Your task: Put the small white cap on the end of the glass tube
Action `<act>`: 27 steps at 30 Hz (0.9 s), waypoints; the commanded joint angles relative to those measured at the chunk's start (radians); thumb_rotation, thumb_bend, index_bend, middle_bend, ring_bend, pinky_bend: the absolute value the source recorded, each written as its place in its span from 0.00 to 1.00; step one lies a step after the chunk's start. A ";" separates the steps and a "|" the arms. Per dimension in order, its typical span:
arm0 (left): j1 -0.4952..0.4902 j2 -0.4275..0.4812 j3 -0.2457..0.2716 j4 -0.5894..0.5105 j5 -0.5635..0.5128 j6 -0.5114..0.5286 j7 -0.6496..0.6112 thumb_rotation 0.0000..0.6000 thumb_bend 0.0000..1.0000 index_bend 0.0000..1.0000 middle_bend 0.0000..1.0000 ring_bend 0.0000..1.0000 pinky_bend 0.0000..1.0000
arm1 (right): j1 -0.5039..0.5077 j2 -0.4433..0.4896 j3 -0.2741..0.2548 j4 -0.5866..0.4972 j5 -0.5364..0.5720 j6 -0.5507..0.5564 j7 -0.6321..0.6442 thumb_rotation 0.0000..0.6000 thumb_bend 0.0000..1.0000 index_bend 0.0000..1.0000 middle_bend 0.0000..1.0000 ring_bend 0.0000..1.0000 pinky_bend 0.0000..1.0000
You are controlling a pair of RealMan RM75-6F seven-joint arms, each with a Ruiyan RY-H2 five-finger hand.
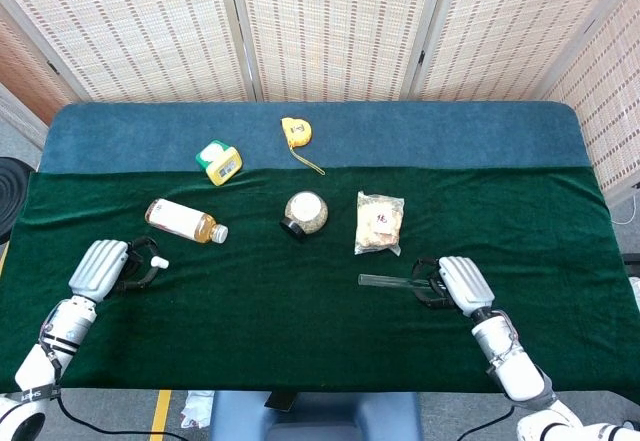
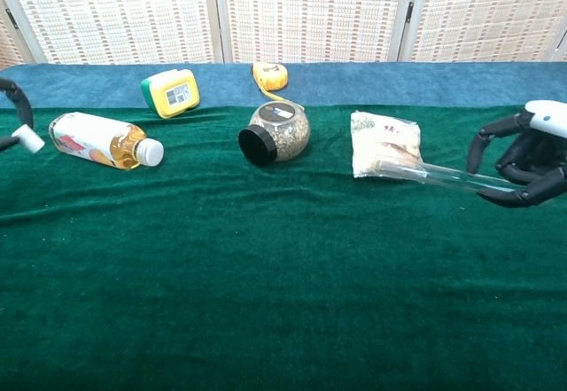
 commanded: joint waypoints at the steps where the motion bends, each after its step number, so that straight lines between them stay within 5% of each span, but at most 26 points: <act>1: -0.008 0.013 -0.021 -0.034 0.010 0.022 -0.045 1.00 0.48 0.62 1.00 0.92 0.81 | 0.016 -0.062 0.009 0.055 -0.075 0.025 0.121 1.00 0.58 0.71 0.93 1.00 1.00; 15: -0.034 0.007 -0.064 -0.158 0.029 0.071 -0.094 1.00 0.49 0.62 1.00 0.92 0.81 | 0.098 -0.292 0.019 0.241 -0.187 0.054 0.370 1.00 0.58 0.71 0.93 1.00 1.00; 27: -0.040 -0.079 -0.083 -0.214 0.029 0.133 -0.007 1.00 0.50 0.62 1.00 0.92 0.81 | 0.139 -0.366 0.058 0.271 -0.152 0.051 0.438 1.00 0.58 0.71 0.93 1.00 1.00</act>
